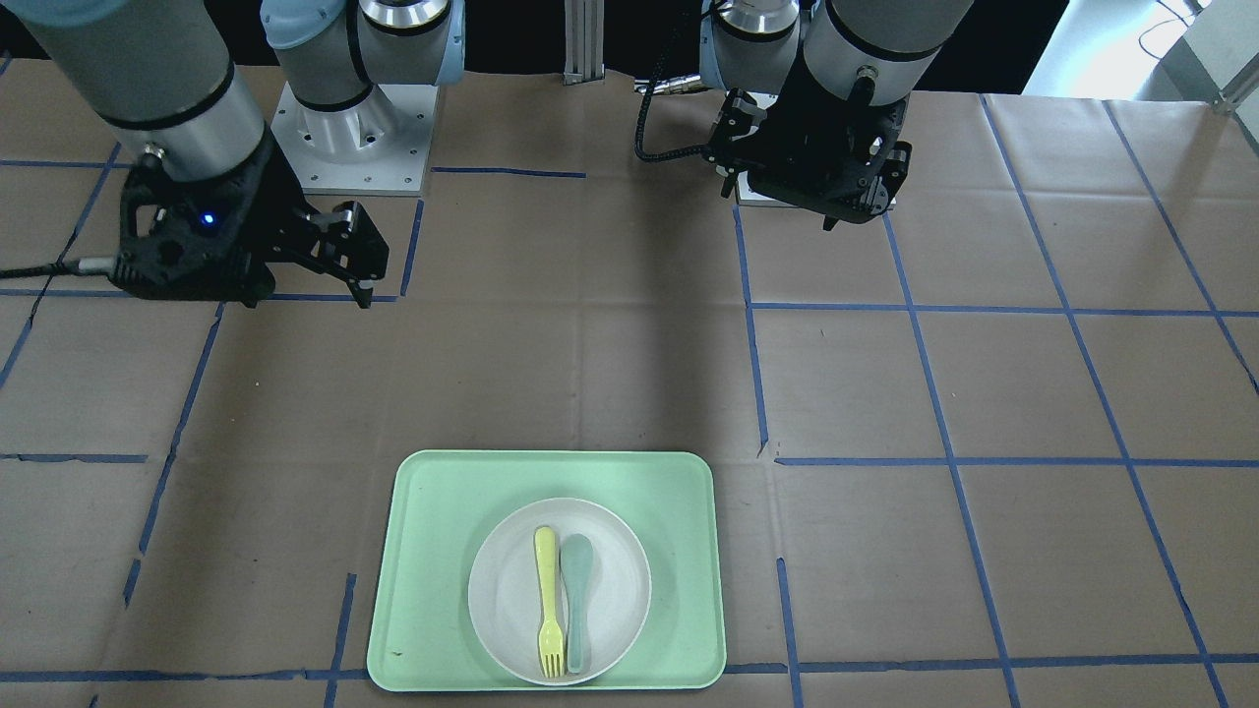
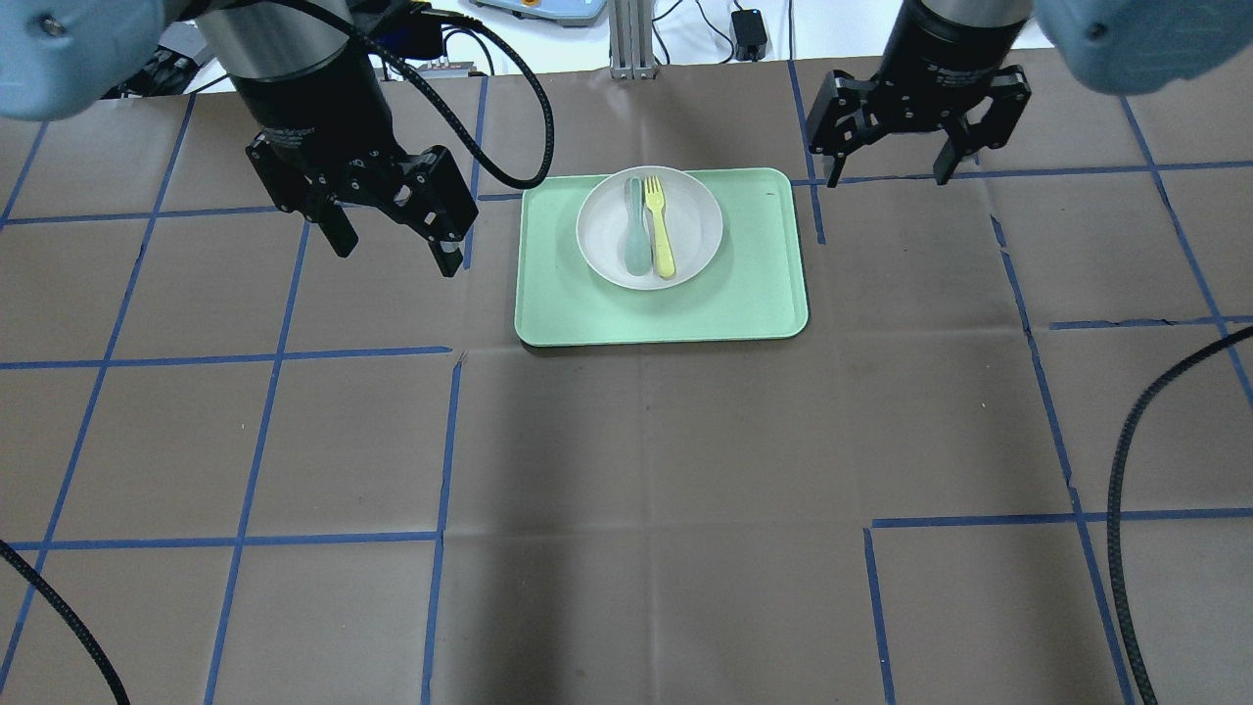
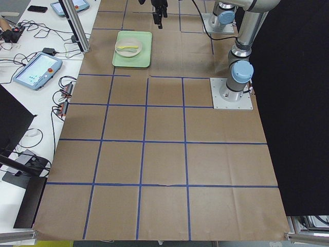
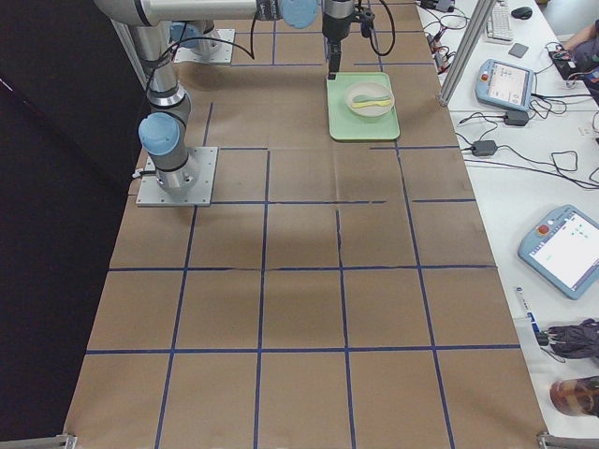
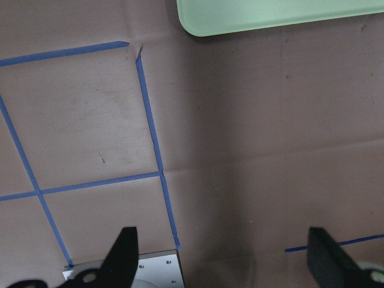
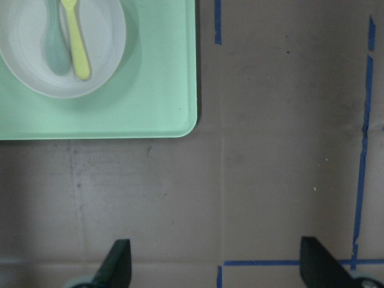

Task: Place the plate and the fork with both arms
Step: 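Raise the left gripper away while the right gripper moves toward the plate, then lower the right gripper over the yellow fork on the plate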

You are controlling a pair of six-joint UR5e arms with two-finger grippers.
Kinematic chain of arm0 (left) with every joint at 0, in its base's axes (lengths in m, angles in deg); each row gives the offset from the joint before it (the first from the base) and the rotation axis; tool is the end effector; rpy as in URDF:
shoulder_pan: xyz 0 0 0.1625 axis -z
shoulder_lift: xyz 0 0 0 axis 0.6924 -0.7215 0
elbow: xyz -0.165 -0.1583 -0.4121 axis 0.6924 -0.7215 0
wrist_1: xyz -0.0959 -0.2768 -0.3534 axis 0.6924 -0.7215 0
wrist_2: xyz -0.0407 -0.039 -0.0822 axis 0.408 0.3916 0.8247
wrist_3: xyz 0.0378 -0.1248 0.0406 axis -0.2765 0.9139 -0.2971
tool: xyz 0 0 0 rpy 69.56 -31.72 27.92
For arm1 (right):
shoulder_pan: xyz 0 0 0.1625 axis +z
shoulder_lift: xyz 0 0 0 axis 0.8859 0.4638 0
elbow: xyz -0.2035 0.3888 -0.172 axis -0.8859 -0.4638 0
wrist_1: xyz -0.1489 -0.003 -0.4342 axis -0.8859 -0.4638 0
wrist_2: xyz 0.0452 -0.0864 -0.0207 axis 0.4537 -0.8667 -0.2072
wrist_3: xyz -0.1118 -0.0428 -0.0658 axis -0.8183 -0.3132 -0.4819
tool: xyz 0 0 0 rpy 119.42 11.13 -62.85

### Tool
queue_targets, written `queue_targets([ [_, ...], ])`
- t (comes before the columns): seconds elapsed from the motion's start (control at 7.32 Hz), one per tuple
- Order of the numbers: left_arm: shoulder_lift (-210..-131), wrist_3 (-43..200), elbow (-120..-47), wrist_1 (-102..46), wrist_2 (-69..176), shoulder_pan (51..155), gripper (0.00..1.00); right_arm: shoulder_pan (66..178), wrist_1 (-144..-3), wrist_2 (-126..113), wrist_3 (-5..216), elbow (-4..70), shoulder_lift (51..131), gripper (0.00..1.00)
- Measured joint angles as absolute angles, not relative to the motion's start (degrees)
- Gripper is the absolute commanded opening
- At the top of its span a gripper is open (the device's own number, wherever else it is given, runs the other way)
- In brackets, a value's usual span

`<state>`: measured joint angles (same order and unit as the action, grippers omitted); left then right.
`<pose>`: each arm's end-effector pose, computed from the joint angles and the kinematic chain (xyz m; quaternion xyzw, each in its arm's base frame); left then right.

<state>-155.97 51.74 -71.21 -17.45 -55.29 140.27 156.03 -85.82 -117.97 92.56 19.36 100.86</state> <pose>-0.2018 -0.5352 0.5305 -0.1571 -0.9841 -0.0776 0.0300 0.1765 -0.6134 0.4896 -0.0012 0.9999 0.0071 0.0131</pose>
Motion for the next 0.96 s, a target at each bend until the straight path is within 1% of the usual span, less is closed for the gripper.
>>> queue_targets([
  [0.27, -154.7, 51.4, -72.8, -12.9, -55.4, 140.1, 1.00, 160.3, -86.9, -118.5, 95.2, 10.4, 91.0, 1.00],
  [0.55, -152.9, 51.7, -74.0, -11.7, -55.4, 138.3, 1.00, 163.6, -87.2, -118.8, 99.0, 1.7, 81.8, 1.00],
  [0.68, -151.9, 51.7, -74.8, -11.6, -55.4, 137.3, 1.00, 164.9, -87.5, -118.9, 100.4, -0.9, 78.1, 1.00],
  [0.96, -150.5, 51.7, -76.9, -11.6, -55.4, 136.7, 1.00, 165.9, -89.5, -118.9, 101.4, -2.5, 73.8, 1.00],
])
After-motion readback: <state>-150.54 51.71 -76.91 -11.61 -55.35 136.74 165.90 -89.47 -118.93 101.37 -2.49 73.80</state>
